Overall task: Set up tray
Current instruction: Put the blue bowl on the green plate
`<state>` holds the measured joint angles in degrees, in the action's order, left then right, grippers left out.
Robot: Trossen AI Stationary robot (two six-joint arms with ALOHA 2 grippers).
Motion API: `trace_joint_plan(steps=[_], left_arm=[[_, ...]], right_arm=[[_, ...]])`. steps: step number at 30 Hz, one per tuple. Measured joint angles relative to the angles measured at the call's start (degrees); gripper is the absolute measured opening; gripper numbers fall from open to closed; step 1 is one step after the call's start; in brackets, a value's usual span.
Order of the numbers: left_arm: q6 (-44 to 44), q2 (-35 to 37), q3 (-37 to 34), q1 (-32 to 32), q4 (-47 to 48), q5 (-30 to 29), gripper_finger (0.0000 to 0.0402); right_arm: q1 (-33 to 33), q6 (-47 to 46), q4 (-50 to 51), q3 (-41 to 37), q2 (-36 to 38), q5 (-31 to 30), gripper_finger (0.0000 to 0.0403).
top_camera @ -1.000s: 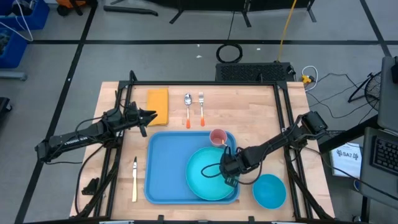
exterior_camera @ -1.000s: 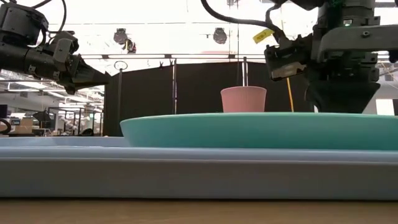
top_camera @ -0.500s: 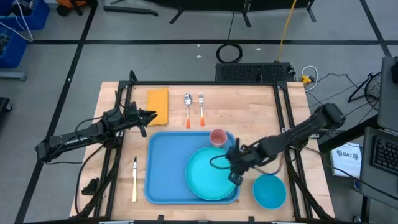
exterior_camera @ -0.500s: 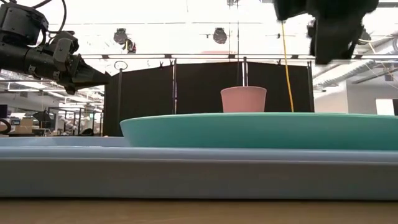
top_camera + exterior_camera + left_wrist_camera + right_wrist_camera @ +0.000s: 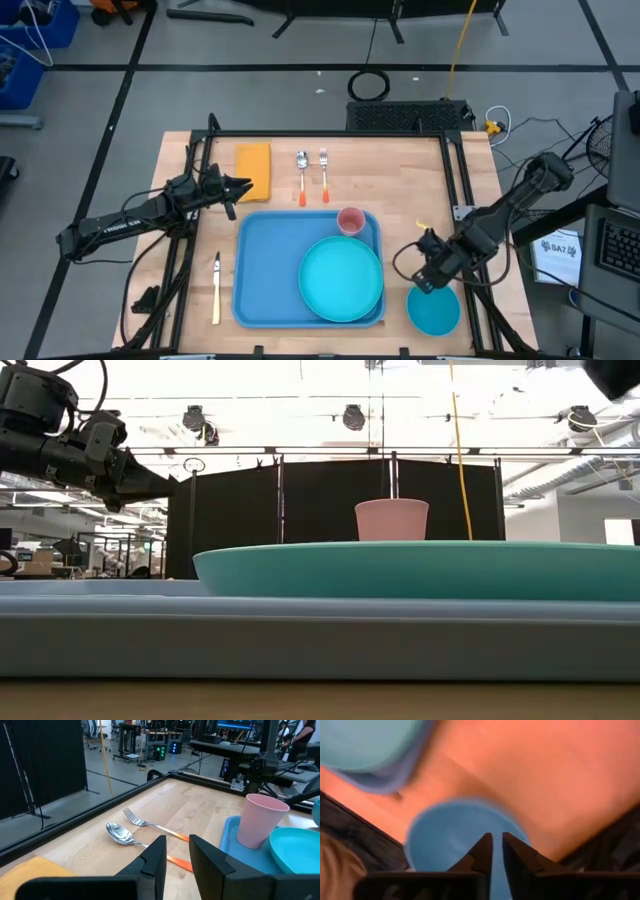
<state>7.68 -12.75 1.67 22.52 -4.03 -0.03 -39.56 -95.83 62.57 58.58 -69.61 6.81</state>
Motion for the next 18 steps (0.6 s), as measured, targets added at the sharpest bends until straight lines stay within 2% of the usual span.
trace_joint_plan(steps=[6,9,15,18], left_arm=[[0.00,0.01,0.01,0.00,0.06,-0.02,0.0088],[0.02,0.02,0.00,0.00,0.06,-0.02,0.0088],[0.04,0.00,0.00,0.00,0.06,-0.02,0.0088],[0.04,0.00,0.02,0.00,0.04,-0.02,0.0088]], right_arm=[[-3.20,-6.24,-7.10,-7.99,0.95,6.08,0.0120],[-3.90,-8.12,-10.38,-11.02,1.05,7.16,0.0143],[-4.05,-8.74,-17.24,-14.91,1.09,7.18,0.0150],[-4.05,-9.66,-18.23,-15.85,1.08,9.46,0.0144]])
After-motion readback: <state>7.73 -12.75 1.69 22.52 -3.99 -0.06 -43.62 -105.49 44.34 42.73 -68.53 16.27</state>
